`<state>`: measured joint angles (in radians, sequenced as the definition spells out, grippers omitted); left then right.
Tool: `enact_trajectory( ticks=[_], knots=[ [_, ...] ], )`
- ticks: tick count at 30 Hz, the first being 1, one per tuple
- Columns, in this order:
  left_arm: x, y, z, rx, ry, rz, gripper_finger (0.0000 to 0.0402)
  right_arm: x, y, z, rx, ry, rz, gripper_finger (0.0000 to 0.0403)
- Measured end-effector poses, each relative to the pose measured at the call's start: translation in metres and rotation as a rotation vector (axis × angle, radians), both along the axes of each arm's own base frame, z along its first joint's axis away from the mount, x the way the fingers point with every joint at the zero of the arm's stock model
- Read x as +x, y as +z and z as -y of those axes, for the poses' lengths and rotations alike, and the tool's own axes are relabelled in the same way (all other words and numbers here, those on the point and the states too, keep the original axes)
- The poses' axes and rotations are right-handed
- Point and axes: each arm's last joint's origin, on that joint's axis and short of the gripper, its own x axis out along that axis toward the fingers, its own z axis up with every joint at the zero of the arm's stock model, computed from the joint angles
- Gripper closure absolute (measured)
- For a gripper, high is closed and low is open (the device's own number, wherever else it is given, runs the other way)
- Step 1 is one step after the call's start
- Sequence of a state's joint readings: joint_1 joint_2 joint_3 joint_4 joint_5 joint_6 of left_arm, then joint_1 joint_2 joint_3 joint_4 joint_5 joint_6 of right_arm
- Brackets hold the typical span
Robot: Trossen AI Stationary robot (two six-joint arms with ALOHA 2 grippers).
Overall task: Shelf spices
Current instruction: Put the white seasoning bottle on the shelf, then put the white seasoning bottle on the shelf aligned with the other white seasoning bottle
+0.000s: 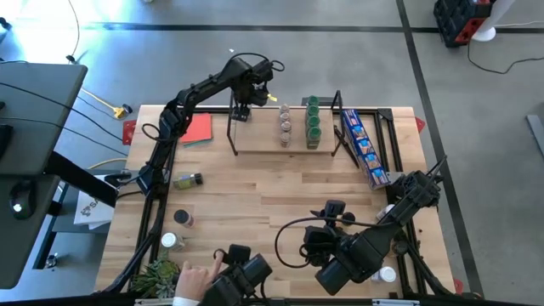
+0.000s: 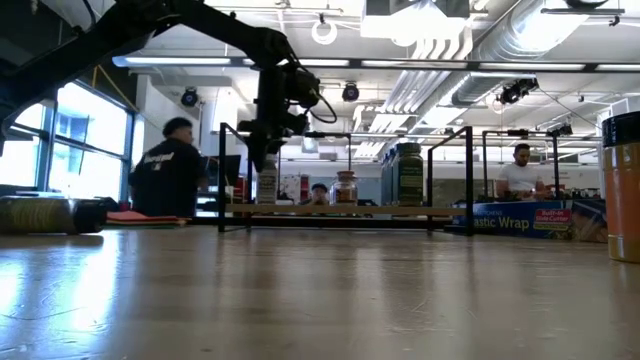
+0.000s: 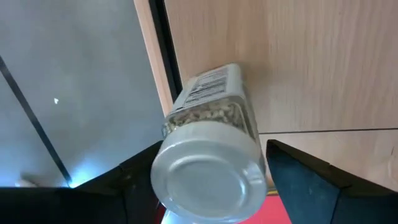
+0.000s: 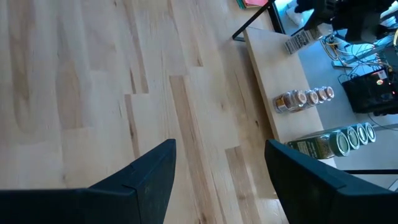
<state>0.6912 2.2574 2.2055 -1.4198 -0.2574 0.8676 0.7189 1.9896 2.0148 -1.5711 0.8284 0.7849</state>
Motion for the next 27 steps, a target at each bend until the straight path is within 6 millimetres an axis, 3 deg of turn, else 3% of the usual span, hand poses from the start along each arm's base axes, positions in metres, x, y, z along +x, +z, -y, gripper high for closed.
enact_trajectory(
  ticks=[13, 22, 27],
  knots=[
    [0.004, 0.005, 0.003, 0.046, -0.013, -0.012, 0.0111, 0.0, 0.0, 0.0, 0.0, 0.0, 0.0, 0.0163],
    [0.011, 0.029, 0.013, 0.089, 0.029, 0.054, 0.0111, 0.0, 0.0, 0.0, 0.0, 0.001, -0.001, 0.0163],
    [0.004, 0.056, 0.023, 0.166, 0.137, 0.097, 0.0111, -0.012, 0.008, -0.006, 0.059, 0.035, -0.023, 0.0163]
  ],
)
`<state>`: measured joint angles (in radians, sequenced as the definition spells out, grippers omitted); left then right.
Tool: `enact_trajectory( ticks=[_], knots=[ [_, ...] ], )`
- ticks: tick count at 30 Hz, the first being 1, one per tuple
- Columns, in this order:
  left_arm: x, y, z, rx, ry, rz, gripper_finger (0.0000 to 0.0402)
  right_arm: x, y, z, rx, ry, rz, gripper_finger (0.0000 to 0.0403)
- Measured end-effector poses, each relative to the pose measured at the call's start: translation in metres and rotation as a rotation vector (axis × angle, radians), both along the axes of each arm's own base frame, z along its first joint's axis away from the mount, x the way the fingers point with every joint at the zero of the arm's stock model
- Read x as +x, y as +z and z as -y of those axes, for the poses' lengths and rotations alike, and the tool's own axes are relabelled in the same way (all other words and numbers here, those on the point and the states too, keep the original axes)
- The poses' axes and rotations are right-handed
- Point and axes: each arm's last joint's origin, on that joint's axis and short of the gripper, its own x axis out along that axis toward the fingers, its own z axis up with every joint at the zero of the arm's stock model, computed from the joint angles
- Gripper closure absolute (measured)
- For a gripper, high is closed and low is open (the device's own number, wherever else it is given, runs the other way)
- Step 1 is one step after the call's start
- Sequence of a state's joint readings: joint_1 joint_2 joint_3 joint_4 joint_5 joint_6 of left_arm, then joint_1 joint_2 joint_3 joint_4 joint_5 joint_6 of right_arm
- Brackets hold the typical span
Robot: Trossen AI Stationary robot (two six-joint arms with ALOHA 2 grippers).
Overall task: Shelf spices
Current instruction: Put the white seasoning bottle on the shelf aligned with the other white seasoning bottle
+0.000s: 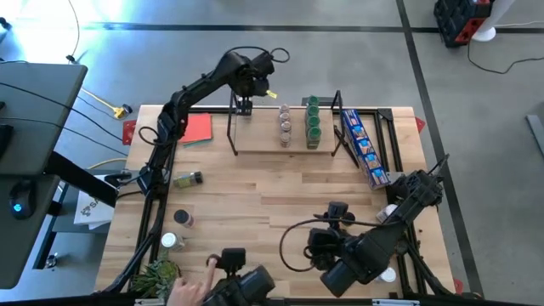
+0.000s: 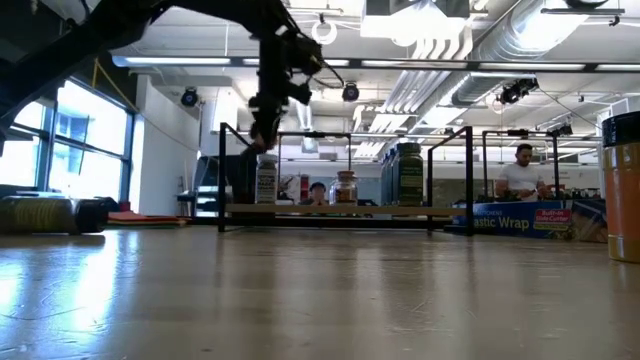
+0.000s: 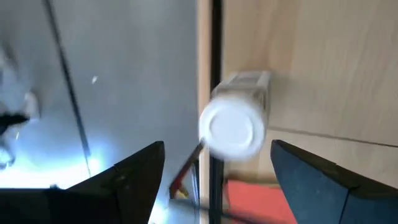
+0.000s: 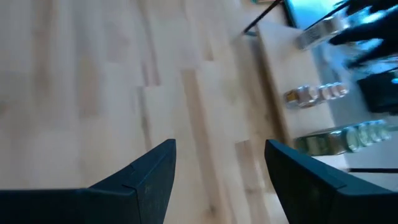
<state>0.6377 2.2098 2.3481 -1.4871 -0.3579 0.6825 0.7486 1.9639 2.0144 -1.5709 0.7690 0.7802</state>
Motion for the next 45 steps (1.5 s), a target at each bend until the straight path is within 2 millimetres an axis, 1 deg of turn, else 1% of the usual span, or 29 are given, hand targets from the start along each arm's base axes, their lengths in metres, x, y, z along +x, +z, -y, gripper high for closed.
enact_trajectory(
  ticks=[3, 9, 11, 14, 16, 20, 23, 27, 30, 34, 36, 39, 41, 45],
  knots=[
    [-0.009, 0.025, 0.012, 0.03, 0.052, 0.07, 0.0111, -0.014, 0.011, -0.004, 0.083, 0.034, -0.028, 0.0163],
    [-0.025, 0.079, 0.044, 0.069, 0.131, 0.331, 0.0112, -0.04, 0.015, -0.024, 0.34, 0.029, -0.156, 0.0163],
    [-0.029, 0.095, 0.057, 0.093, 0.165, 0.412, 0.0112, -0.049, 0.014, -0.032, 0.424, 0.001, -0.203, 0.0163],
    [-0.031, 0.113, 0.08, 0.093, 0.173, 0.508, 0.0112, -0.06, 0.011, -0.043, 0.536, -0.049, -0.289, 0.0163],
    [-0.031, 0.121, 0.099, 0.072, 0.158, 0.555, 0.0112, -0.066, 0.009, -0.053, 0.598, -0.02, -0.374, 0.0163],
    [-0.024, 0.13, 0.138, 0.04, 0.09, 0.593, 0.0112, -0.08, 0.0, -0.071, 0.631, 0.138, -0.553, 0.0163],
    [-0.02, 0.132, 0.169, 0.029, 0.032, 0.579, 0.0112, -0.09, -0.007, -0.078, 0.61, 0.159, -0.65, 0.0163],
    [-0.025, 0.136, 0.206, 0.01, -0.033, 0.544, 0.0112, -0.099, -0.015, -0.088, 0.562, 0.159, -0.644, 0.0163],
    [-0.033, 0.143, 0.227, -0.001, -0.069, 0.551, 0.0112, -0.11, -0.022, -0.094, 0.508, 0.161, -0.618, 0.0164],
    [-0.05, 0.156, 0.244, -0.019, -0.093, 0.608, 0.0112, -0.13, -0.046, -0.09, 0.418, 0.097, -0.667, 0.0179],
    [-0.057, 0.161, 0.25, -0.028, -0.096, 0.63, 0.0113, -0.138, -0.055, -0.084, 0.378, 0.072, -0.674, 0.019],
    [-0.067, 0.167, 0.256, -0.039, -0.095, 0.655, 0.0113, -0.144, -0.063, -0.074, 0.342, 0.042, -0.663, 0.02],
    [-0.072, 0.171, 0.26, -0.047, -0.094, 0.673, 0.0113, -0.146, -0.064, -0.066, 0.365, 0.019, -0.652, 0.0202],
    [-0.077, 0.174, 0.266, -0.051, -0.106, 0.691, 0.0113, -0.149, -0.063, -0.054, 0.482, -0.053, -0.64, 0.0203]
  ],
)
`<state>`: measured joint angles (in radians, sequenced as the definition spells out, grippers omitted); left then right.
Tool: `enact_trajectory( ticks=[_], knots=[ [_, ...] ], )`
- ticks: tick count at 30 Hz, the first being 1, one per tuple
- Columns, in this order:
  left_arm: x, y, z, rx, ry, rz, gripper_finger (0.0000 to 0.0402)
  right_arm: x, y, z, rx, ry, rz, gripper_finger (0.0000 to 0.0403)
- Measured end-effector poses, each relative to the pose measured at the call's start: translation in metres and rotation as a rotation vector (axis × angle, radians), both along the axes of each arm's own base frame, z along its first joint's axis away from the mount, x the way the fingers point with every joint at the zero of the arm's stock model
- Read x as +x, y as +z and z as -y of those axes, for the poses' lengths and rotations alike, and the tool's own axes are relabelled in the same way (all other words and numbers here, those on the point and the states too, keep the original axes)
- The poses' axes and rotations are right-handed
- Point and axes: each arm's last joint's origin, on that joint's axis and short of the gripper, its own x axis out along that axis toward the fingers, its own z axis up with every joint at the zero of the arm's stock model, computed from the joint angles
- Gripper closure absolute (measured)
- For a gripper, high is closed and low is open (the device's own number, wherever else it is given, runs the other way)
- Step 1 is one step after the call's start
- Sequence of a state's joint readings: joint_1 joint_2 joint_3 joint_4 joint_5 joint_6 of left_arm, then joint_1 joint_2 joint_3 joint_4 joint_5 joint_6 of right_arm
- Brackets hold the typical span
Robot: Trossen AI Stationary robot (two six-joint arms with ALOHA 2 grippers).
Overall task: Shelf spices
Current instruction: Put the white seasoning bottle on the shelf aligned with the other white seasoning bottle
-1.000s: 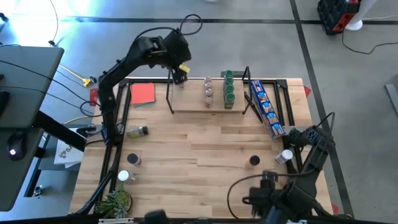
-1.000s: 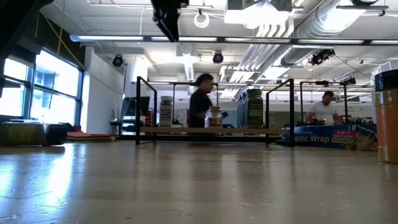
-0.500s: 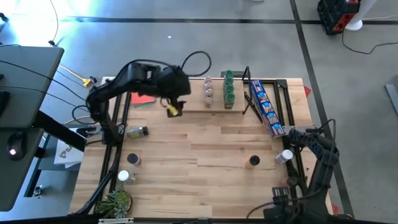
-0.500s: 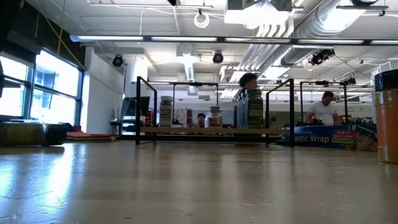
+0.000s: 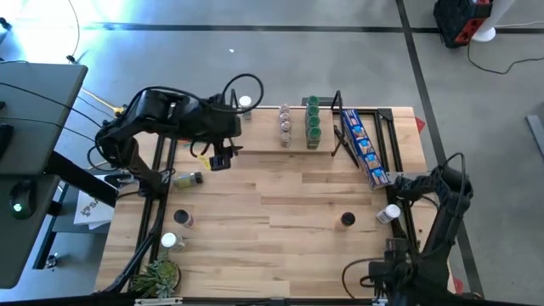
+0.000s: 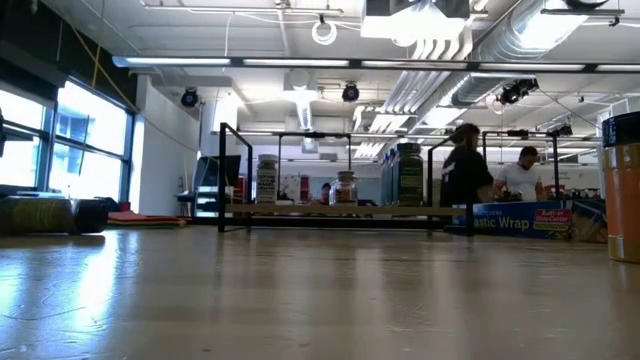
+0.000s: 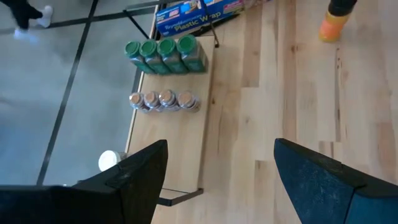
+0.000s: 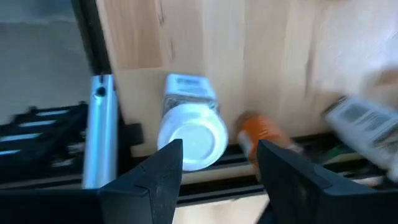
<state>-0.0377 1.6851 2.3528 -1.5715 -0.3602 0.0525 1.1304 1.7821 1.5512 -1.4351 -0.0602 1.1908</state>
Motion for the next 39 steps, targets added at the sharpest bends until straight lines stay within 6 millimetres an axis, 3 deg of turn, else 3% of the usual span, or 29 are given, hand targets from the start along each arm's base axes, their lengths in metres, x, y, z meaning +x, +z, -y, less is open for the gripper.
enact_trajectory(
  ticks=[7, 15, 20, 23, 27, 32, 34, 39],
  knots=[
    [-0.001, 0.0, 0.007, 0.0, -0.008, 0.007, 0.0113, -0.001, -0.009, 0.01, 0.198, -0.113, -0.007, 0.0186],
    [-0.004, -0.017, 0.014, 0.023, -0.019, -0.077, 0.0113, -0.003, -0.023, 0.017, 0.141, -0.109, -0.032, 0.0097],
    [-0.01, -0.037, 0.012, 0.043, 0.019, -0.15, 0.0113, -0.002, -0.024, 0.016, 0.148, -0.081, -0.026, 0.008],
    [-0.022, -0.044, 0.011, 0.093, 0.077, -0.163, 0.0113, -0.001, -0.029, 0.014, 0.137, -0.07, -0.031, 0.0087],
    [-0.055, -0.045, 0.009, 0.189, 0.167, -0.106, 0.0113, 0.002, -0.037, 0.008, 0.135, -0.069, -0.031, 0.0114],
    [-0.103, -0.04, 0.003, 0.18, 0.242, 0.057, 0.0113, 0.01, -0.043, 0.004, 0.161, -0.084, -0.02, 0.0187],
    [-0.118, -0.041, 0.001, 0.15, 0.259, 0.113, 0.0113, 0.016, -0.042, 0.007, 0.169, -0.117, -0.026, 0.0216],
    [-0.14, -0.052, -0.001, 0.114, 0.262, 0.159, 0.0113, 0.048, -0.04, 0.019, 0.226, -0.239, -0.005, 0.0216]
  ],
)
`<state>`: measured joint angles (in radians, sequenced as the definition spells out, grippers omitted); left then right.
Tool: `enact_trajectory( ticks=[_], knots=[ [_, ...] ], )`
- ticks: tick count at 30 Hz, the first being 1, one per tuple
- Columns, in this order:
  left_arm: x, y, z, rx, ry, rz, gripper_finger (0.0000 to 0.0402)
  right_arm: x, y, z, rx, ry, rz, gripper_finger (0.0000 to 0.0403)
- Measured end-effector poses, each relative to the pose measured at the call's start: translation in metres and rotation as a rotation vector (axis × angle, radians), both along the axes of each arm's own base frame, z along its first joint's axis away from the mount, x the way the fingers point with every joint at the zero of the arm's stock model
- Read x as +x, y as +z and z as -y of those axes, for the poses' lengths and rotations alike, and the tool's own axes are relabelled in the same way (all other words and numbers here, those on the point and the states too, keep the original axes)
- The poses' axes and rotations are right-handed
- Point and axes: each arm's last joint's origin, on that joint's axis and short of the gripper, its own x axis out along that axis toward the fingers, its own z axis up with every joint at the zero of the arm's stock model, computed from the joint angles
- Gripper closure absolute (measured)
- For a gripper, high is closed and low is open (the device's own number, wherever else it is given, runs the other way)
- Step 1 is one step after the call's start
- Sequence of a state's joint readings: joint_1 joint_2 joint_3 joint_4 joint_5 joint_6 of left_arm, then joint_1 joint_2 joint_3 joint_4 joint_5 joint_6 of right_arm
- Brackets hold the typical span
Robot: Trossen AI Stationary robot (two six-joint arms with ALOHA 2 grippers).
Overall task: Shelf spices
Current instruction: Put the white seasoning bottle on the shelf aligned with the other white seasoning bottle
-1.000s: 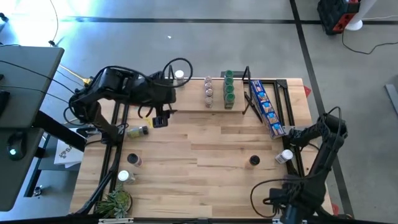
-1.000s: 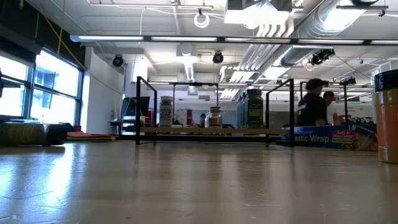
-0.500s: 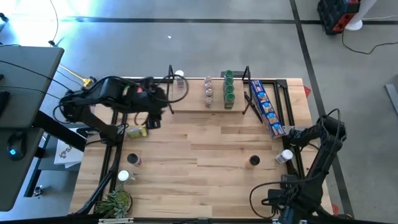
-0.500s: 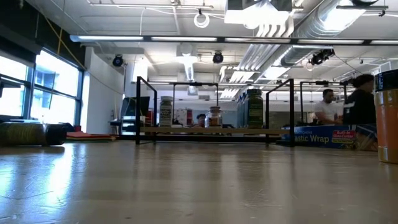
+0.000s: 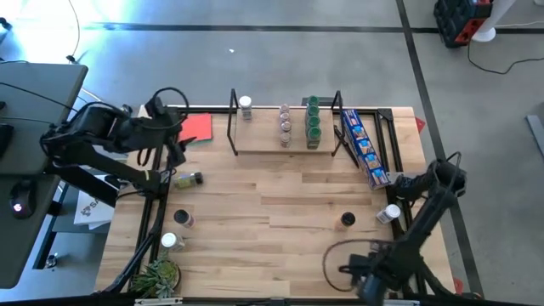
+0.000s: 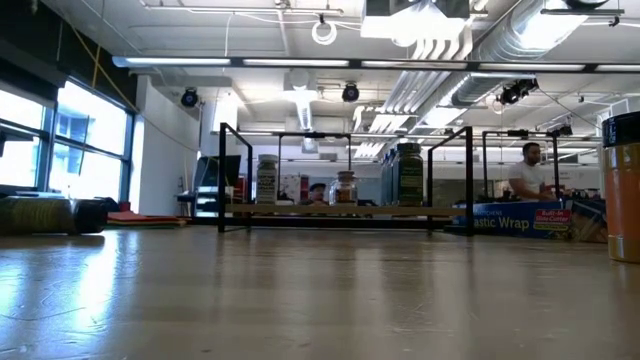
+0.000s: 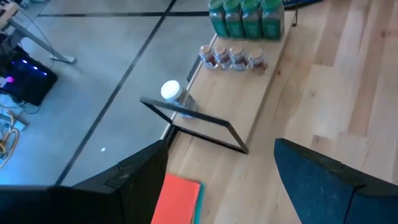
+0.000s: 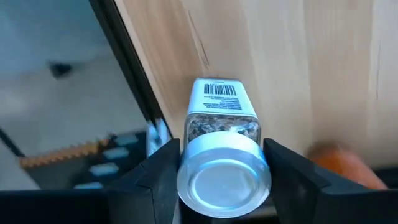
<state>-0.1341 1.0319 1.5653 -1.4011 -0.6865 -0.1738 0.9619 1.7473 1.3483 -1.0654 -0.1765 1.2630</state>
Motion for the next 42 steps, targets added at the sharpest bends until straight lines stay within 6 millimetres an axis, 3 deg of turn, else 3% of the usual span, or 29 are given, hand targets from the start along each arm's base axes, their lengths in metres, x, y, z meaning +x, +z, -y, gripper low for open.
enact_trajectory(
  ticks=[5, 12, 19, 29, 34, 42],
  knots=[
    [0.001, -0.021, 0.0, -0.005, 0.011, -0.042, 0.0113, 0.049, 0.015, 0.025, 0.044, -0.13, 0.11, 0.0216],
    [0.018, -0.057, 0.007, -0.015, -0.026, -0.11, 0.0113, 0.109, 0.037, 0.08, -0.014, -0.279, 0.278, 0.0216],
    [0.044, -0.107, 0.038, -0.059, -0.216, -0.008, 0.0113, 0.153, 0.024, 0.141, -0.051, -0.426, 0.28, 0.0216],
    [0.07, -0.194, 0.088, -0.22, -0.436, 0.234, 0.0113, 0.18, 0.015, 0.197, -0.062, -0.517, 0.306, 0.0216],
    [0.073, -0.215, 0.101, -0.253, -0.404, 0.214, 0.0113, 0.187, 0.013, 0.216, -0.055, -0.575, 0.324, 0.0216],
    [0.083, -0.235, 0.119, -0.19, -0.379, 0.192, 0.0113, 0.214, -0.009, 0.231, 0.067, -0.614, 0.366, 0.0216]
  ],
)
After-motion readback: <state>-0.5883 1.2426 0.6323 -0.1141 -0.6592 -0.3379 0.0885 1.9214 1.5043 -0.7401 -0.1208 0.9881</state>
